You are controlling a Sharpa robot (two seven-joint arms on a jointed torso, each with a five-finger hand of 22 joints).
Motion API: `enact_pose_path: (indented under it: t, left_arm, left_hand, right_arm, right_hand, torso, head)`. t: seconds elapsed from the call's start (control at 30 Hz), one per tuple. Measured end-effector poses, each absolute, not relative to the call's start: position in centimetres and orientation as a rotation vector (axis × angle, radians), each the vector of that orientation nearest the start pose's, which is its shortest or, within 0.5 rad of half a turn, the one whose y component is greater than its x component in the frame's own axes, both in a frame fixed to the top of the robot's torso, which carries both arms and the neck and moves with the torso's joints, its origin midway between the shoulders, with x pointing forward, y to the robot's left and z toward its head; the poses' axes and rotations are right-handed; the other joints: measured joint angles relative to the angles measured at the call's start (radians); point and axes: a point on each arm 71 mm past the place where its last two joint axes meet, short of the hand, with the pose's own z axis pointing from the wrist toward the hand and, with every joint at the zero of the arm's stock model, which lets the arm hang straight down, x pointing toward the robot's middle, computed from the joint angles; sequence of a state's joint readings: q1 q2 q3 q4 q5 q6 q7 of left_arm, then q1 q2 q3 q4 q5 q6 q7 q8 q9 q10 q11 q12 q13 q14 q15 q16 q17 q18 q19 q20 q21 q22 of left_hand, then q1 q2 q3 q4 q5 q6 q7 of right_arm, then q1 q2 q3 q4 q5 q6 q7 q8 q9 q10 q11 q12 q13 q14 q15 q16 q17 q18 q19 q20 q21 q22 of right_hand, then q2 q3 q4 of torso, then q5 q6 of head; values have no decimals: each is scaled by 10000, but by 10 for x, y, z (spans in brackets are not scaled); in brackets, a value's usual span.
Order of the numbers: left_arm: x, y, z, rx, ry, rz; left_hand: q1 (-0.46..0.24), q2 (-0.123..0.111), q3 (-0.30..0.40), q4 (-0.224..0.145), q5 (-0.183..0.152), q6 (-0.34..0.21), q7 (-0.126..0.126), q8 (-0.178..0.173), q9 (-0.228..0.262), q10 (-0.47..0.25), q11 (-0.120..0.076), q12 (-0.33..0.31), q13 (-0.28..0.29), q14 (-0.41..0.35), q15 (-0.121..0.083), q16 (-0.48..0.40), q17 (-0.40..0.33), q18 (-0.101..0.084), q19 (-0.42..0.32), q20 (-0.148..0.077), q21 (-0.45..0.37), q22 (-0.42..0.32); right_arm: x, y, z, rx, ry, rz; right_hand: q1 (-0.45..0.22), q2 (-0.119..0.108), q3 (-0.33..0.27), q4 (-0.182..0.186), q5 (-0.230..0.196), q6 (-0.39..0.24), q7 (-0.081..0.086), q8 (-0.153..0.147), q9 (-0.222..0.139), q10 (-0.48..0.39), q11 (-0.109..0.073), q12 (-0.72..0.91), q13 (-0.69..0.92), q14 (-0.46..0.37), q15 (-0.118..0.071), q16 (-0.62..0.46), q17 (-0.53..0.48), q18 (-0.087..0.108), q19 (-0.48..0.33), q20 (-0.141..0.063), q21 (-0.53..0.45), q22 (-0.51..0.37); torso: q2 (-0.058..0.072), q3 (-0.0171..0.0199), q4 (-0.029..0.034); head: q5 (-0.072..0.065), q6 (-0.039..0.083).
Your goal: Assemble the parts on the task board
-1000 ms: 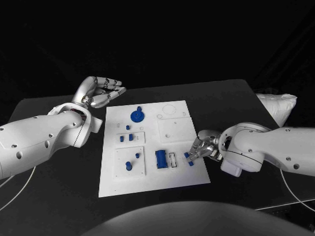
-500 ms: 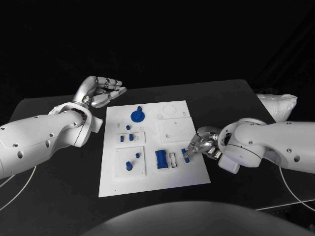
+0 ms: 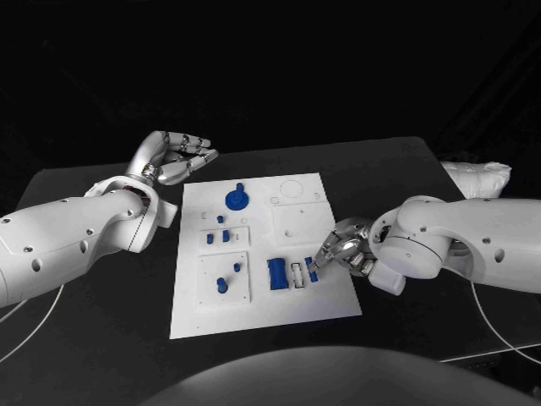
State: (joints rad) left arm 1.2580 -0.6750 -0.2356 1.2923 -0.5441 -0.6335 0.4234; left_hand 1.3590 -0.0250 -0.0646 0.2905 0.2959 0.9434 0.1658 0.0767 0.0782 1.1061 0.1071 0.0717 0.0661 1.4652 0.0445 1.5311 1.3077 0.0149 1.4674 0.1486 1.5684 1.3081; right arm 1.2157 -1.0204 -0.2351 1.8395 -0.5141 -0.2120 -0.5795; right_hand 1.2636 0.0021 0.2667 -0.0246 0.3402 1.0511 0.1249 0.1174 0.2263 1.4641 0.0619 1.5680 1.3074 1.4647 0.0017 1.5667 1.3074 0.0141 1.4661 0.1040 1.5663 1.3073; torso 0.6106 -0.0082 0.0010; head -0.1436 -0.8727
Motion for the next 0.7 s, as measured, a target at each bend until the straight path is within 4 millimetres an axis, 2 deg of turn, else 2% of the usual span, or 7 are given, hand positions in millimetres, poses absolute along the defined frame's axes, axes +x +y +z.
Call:
enact_pose_path:
  t: [0.7]
  left_arm:
    - [515,197,-209,-4576,13988,-10776]
  left_hand:
    - [40,40,0,0,0,0,0,0,-2,0,0,0,-2,0,0,0,-2,1,0,0,0,-2]
  right_arm:
    - [380,-209,-274,9112,25963,5783]
  right_hand:
    - [0,0,-1,1,-38,-2,2,-40,-32,0,0,0,0,0,0,0,-1,0,0,0,0,7]
  torso:
    - [5,7,-9]
  head:
    - [51,0]
